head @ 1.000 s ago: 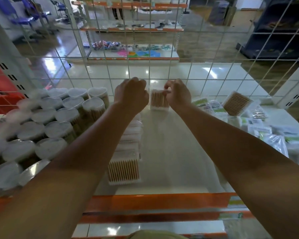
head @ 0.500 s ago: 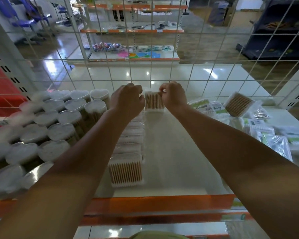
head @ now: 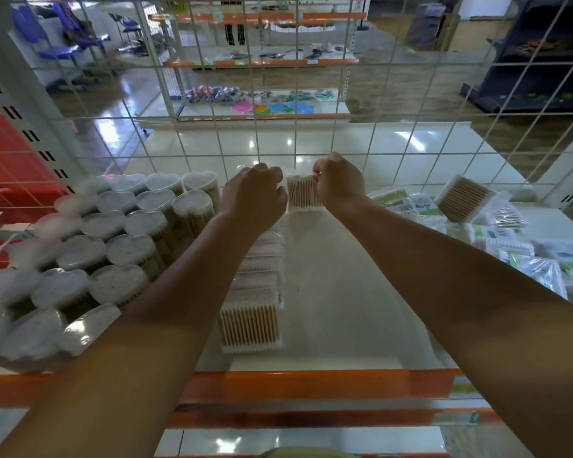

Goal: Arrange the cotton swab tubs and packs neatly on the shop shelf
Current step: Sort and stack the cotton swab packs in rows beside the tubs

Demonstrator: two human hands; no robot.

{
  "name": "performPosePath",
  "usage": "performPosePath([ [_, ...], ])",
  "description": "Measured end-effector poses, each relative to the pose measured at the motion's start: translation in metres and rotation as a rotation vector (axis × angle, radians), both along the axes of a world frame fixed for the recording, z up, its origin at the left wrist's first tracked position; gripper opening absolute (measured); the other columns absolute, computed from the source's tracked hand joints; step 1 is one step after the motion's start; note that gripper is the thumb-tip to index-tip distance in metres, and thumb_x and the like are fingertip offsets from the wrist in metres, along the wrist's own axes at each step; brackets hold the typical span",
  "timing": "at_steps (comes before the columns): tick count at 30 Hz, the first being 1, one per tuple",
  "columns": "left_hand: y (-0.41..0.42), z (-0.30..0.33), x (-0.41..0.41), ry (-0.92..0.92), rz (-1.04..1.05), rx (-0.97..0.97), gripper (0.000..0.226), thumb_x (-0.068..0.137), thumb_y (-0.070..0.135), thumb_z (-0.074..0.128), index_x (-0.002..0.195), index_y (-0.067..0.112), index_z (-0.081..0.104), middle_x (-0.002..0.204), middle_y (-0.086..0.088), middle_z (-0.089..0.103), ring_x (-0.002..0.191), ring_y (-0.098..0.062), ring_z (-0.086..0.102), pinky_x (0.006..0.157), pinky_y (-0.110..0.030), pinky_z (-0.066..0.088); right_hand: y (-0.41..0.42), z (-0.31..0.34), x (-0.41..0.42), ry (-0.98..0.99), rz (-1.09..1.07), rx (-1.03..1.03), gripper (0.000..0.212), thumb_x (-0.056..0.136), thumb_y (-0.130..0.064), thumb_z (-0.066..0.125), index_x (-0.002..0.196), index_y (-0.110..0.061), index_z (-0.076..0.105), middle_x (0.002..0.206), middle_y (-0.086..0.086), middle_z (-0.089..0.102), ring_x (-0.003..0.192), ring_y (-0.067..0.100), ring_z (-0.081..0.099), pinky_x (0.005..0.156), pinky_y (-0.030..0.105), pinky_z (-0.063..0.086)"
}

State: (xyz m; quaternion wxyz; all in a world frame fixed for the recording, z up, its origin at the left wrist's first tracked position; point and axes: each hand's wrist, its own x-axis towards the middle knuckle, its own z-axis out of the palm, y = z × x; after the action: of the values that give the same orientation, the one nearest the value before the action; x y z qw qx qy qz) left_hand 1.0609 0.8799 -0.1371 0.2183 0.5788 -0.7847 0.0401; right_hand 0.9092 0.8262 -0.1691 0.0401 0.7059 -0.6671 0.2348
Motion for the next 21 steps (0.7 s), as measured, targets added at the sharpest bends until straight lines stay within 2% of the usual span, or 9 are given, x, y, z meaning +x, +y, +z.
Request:
performPosePath([
  [7,0.005,0.001,-0.005,0.001,0.006,0.012,0.029,0.093,0.024,0.049,0.112,0.007,0.061,0.108,-0.010,0.063,0.097,-0.024,0.059,0.083,-0.036,0.050,0.004,0.008,-0.005,0.039,0.026,0.000,0.013,0.087,-0.010,0.056,0.095,-0.004,0.065,0.098,0.013,0.059,0.087,0.026,0.059,0.076,0.036,0.052],
  [21,0.008,0.001,-0.009,-0.024,0.022,0.036,0.029,0.093,0.024,0.046,0.111,0.008,0.062,0.107,-0.009,0.063,0.094,-0.024,0.059,0.079,-0.035,0.050,-0.002,0.000,-0.009,0.060,-0.003,0.000,0.014,0.088,-0.008,0.054,0.097,-0.006,0.064,0.097,0.012,0.059,0.084,0.026,0.059,0.074,0.036,0.051],
])
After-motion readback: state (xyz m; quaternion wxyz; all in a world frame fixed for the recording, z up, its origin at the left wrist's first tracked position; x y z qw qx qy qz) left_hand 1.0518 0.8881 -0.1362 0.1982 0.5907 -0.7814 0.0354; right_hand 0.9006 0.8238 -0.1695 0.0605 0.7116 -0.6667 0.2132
